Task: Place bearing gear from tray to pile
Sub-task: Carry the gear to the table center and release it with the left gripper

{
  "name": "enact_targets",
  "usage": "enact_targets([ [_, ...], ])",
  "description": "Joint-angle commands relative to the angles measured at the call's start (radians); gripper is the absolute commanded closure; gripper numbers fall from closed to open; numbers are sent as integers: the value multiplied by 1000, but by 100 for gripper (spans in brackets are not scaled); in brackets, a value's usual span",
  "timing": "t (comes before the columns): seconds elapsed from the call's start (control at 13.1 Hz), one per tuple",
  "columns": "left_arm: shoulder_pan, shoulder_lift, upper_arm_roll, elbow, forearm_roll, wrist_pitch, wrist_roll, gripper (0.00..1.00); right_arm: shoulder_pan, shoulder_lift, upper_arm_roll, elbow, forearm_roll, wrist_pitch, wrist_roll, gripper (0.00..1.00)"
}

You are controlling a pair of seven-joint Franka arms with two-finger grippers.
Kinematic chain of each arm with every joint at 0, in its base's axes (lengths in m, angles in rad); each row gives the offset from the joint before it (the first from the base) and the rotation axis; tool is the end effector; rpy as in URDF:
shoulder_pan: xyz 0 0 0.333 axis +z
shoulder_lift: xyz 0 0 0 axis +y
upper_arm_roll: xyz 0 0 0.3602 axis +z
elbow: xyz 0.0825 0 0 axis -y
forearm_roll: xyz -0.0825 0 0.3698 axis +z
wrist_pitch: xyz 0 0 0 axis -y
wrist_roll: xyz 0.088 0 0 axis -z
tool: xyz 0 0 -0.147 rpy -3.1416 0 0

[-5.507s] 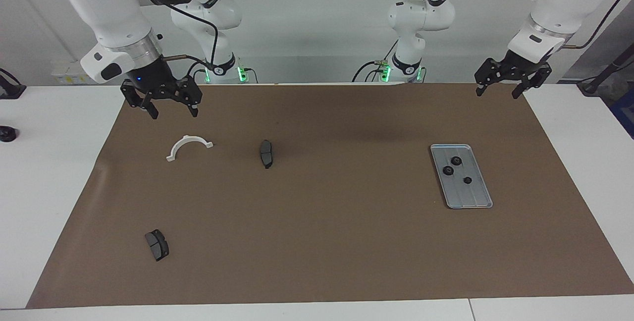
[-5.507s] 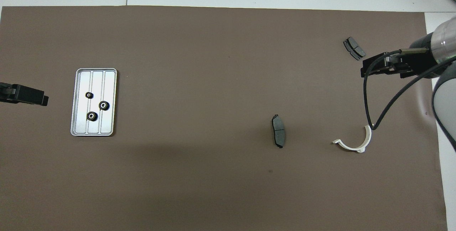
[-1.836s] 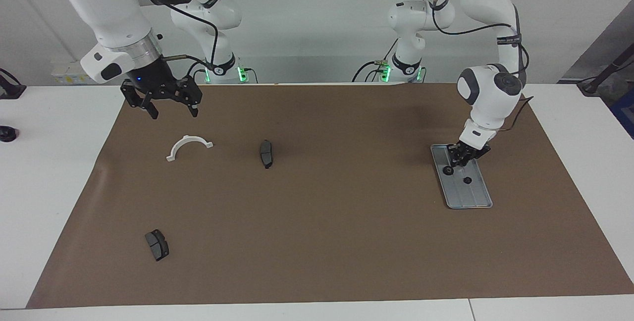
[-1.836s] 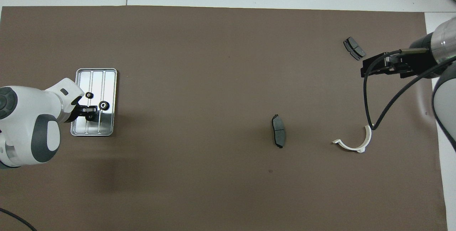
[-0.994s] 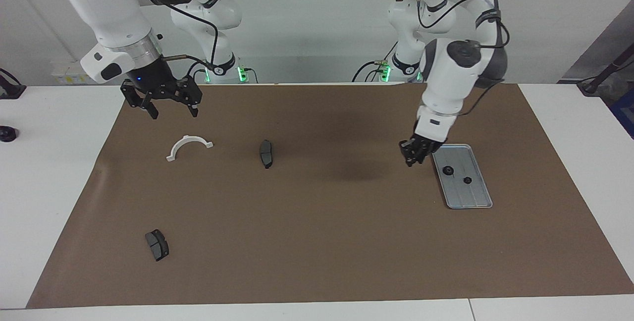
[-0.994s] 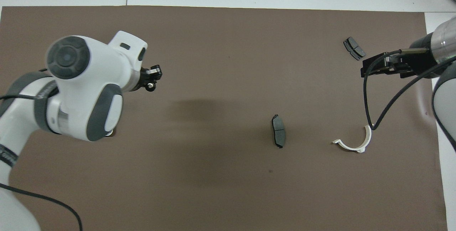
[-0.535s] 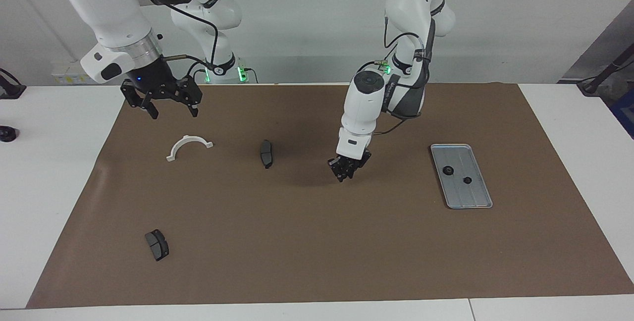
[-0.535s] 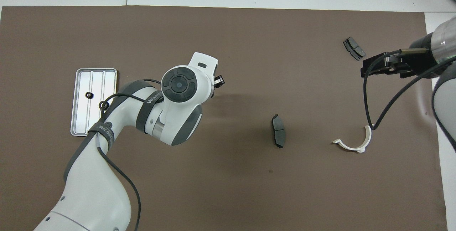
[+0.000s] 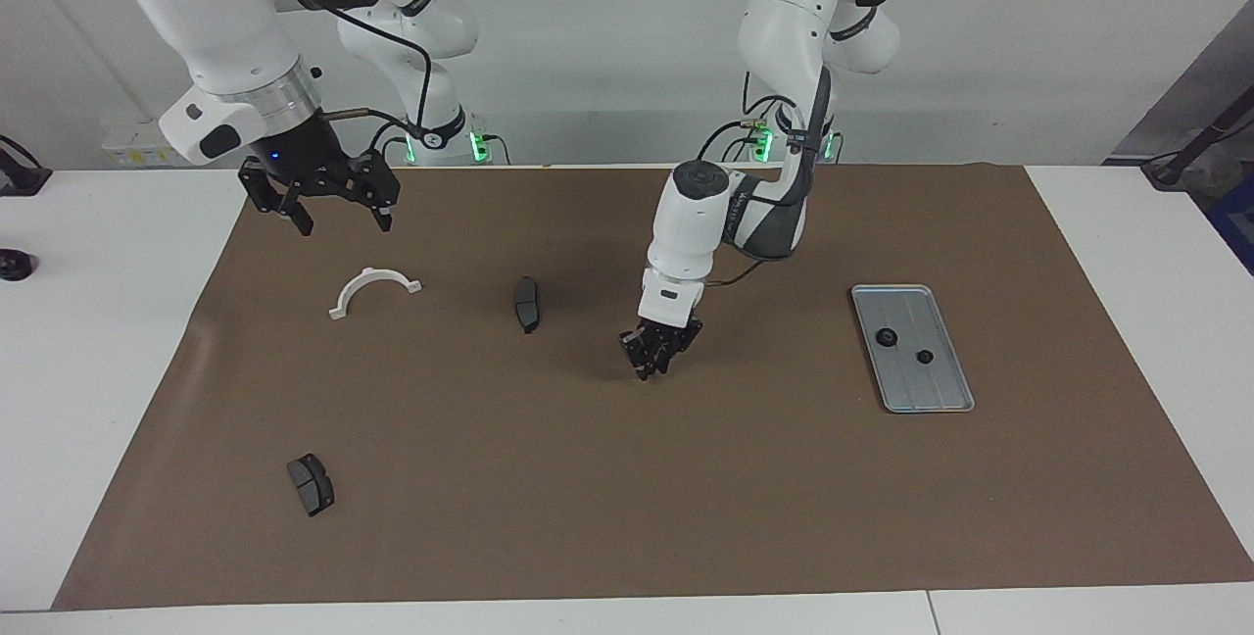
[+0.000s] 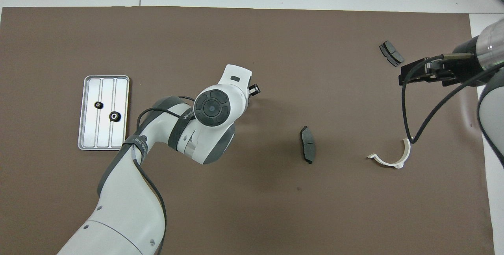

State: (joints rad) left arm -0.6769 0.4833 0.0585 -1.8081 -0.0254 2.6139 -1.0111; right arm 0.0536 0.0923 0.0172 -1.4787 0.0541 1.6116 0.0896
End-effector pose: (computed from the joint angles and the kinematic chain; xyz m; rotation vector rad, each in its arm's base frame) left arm 0.5701 -0.4109 0.3206 2.8360 0.5770 0.3342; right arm 0.5771 0.0482 0.6234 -3.0822 0.0308 -0.0555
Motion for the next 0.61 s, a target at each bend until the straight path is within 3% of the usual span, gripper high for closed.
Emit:
enact_targets([
  [0.0, -18, -9, 20, -11, -10, -1, -18, 0, -11, -13, 6, -12, 12, -12, -13, 0],
  [0.15, -3, -29, 30, 30, -10, -122, -41, 0, -11, -13, 6, -12, 12, -12, -13, 0],
  [0.31, 54, -128, 58, 18, -5, -254, -11, 0, -11, -13, 6, -12, 12, -12, -13, 0],
  [0.54, 212, -207, 58, 12, -4, -398, 210, 0, -9, -13, 6, -12, 12, -12, -13, 0],
])
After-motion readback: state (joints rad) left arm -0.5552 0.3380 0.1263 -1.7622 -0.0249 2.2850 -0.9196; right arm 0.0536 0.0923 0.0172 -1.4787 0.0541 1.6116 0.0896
